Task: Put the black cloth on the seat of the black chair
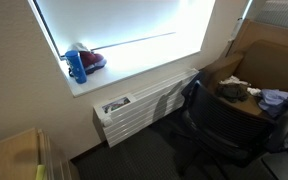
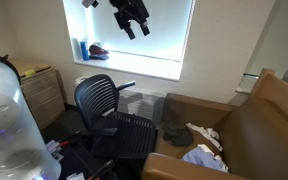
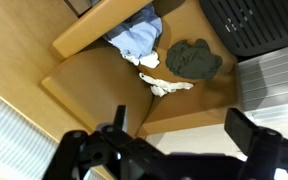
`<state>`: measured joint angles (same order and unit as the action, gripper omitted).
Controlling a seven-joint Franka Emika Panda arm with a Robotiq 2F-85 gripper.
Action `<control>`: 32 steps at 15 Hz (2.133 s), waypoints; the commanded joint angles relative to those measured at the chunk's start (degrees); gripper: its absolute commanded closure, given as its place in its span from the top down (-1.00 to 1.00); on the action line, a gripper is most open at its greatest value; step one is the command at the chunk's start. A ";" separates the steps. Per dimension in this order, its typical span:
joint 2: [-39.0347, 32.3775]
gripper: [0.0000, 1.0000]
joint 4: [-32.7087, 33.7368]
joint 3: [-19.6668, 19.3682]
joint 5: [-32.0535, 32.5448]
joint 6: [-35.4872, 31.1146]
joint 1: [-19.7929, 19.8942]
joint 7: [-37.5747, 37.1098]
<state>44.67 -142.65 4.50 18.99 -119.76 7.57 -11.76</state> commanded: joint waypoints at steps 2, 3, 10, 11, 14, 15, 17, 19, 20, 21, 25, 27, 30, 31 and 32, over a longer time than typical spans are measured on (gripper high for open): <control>-18.22 1.00 14.49 -3.38 -2.89 7.37 0.49 4.01; -21.84 1.00 17.40 -5.20 -4.24 8.22 -0.12 6.14; -27.83 1.00 20.81 -9.16 -4.89 8.92 0.05 8.65; -24.92 1.00 18.87 -8.88 -4.38 5.03 -0.23 8.20; -34.74 1.00 23.66 -8.84 -4.32 4.69 1.03 2.12; -37.55 1.00 24.49 -9.11 -4.67 6.34 1.21 0.74; -42.84 1.00 25.12 -9.91 -5.37 6.83 1.29 -1.74; -50.69 1.00 28.59 -10.93 -7.43 7.99 1.00 -3.82; -54.41 1.00 30.53 -11.14 -8.16 8.66 0.63 -6.26; -58.27 1.00 33.22 -11.45 -9.11 8.98 0.31 -8.11; -67.85 1.00 36.94 -13.28 -2.54 -3.77 -3.58 -21.58; -72.21 1.00 39.18 -15.19 2.42 -10.06 -6.26 -27.34; -77.19 1.00 43.68 -17.94 3.93 -11.08 -9.79 -38.33; -77.46 1.00 45.23 -16.67 -0.21 -6.86 -9.70 -38.82; -75.57 1.00 45.05 -14.41 -4.50 -4.32 -9.08 -36.77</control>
<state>-31.01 -101.38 -12.07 21.67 -130.81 -1.38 -48.81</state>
